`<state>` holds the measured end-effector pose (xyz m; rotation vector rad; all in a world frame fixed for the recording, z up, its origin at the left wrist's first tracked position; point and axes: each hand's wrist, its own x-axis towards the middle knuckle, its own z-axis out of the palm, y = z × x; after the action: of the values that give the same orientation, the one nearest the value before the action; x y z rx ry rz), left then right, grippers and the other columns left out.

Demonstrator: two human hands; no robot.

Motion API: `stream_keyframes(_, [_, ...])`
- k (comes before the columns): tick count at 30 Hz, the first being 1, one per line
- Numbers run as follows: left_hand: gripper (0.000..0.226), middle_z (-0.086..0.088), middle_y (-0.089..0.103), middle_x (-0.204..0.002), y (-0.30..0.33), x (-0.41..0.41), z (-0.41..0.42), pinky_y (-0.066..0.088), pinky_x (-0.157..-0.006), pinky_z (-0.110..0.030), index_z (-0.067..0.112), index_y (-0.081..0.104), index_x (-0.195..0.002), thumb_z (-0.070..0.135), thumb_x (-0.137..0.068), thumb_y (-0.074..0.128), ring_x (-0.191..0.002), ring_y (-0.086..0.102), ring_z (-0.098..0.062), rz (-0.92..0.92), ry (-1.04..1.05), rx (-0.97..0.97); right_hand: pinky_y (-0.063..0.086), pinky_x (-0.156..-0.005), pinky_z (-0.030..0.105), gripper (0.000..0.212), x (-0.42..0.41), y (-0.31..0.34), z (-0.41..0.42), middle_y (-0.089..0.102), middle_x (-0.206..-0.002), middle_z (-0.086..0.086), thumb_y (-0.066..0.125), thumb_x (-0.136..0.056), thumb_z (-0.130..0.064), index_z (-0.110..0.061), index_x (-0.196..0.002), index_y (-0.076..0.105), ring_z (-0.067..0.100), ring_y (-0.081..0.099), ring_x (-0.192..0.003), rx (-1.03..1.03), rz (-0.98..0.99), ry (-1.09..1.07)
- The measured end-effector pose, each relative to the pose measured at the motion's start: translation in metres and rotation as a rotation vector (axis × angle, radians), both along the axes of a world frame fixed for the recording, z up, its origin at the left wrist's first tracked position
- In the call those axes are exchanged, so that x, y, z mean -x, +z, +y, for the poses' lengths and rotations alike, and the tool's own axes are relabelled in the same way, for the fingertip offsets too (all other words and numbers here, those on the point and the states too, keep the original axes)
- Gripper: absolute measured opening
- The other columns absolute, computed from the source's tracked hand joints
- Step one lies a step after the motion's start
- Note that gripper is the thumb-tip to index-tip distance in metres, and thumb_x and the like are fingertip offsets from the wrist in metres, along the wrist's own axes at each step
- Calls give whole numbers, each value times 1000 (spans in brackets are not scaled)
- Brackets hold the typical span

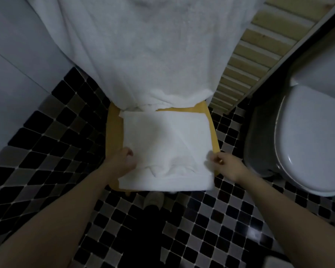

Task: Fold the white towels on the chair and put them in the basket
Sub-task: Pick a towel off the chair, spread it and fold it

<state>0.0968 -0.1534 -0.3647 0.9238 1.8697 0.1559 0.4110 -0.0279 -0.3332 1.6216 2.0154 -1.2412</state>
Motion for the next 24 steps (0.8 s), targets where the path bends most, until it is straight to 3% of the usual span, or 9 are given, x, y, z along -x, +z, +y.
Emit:
stream_keyframes(3, [64,-1,42,-124,-6,-28,5,41,-88,-35,19,44,-124,55,-75,65,-113,46,-24,397,-316,-218,38,-97,30,48,20,-10,-14,38,-140,7,57,-90,-37,-18,-132,44,25,41,-124,-119,8,99])
stream_keyframes(7, [50,-9,44,-125,-31,-48,6,39,-86,-36,13,41,-124,44,-87,55,-112,45,-28,624,-615,-221,26,-111,41,65,44,-33,-31,24,-149,7,58,-85,-45,-24,-141,32,31,27,-135,-268,-203,359])
stream_keyframes(12, [9,-8,53,-90,-46,-33,1,37,-65,-35,13,46,-90,12,-85,53,-84,50,-29,400,-420,-452,32,-99,37,48,46,-55,-33,45,-137,6,46,-91,-24,-20,-138,39,29,41,-124,-509,-209,418])
stream_keyframes(14, [11,-3,45,-75,-34,-25,-4,34,-57,-34,19,38,-76,13,-75,47,-70,43,-24,316,-328,-609,40,-70,32,40,42,-49,-34,60,-115,8,54,-84,-17,-15,-124,50,31,58,-100,-595,-38,377])
stream_keyframes(15, [10,-3,45,-71,-28,-21,-7,32,-53,-33,23,35,-74,16,-71,41,-67,40,-21,308,-288,-681,32,-52,23,36,39,-44,-35,63,-98,8,60,-78,-14,-15,-112,52,31,61,-83,-618,23,370])
stream_keyframes(16, [8,-4,47,-69,-23,-18,-11,30,-50,-30,26,33,-72,19,-69,36,-66,37,-19,314,-271,-729,18,-45,16,36,35,-40,-35,63,-85,7,63,-70,-13,-15,-103,50,29,61,-68,-661,52,379])
stream_keyframes(18, [10,-6,52,-71,-21,-17,-18,30,-49,-26,25,35,-76,20,-69,31,-68,34,-15,301,-338,-728,9,-47,12,36,26,-36,-37,59,-78,5,64,-65,-14,-16,-99,51,26,60,-60,-691,23,454])
stream_keyframes(21, [21,-11,58,-90,-32,-29,-29,35,-59,-31,19,51,-91,7,-80,37,-84,52,-28,305,-570,-510,32,-58,24,28,24,-37,-44,55,-105,5,51,-84,-19,-17,-112,50,26,58,-90,-519,-198,562])
stream_keyframes(24, [16,-10,57,-97,-35,-38,-29,38,-64,-31,8,54,-103,8,-89,46,-87,55,-30,392,-359,-383,38,-71,30,29,29,-36,-48,50,-118,6,44,-90,-19,-14,-118,46,26,53,-104,-398,-303,493])
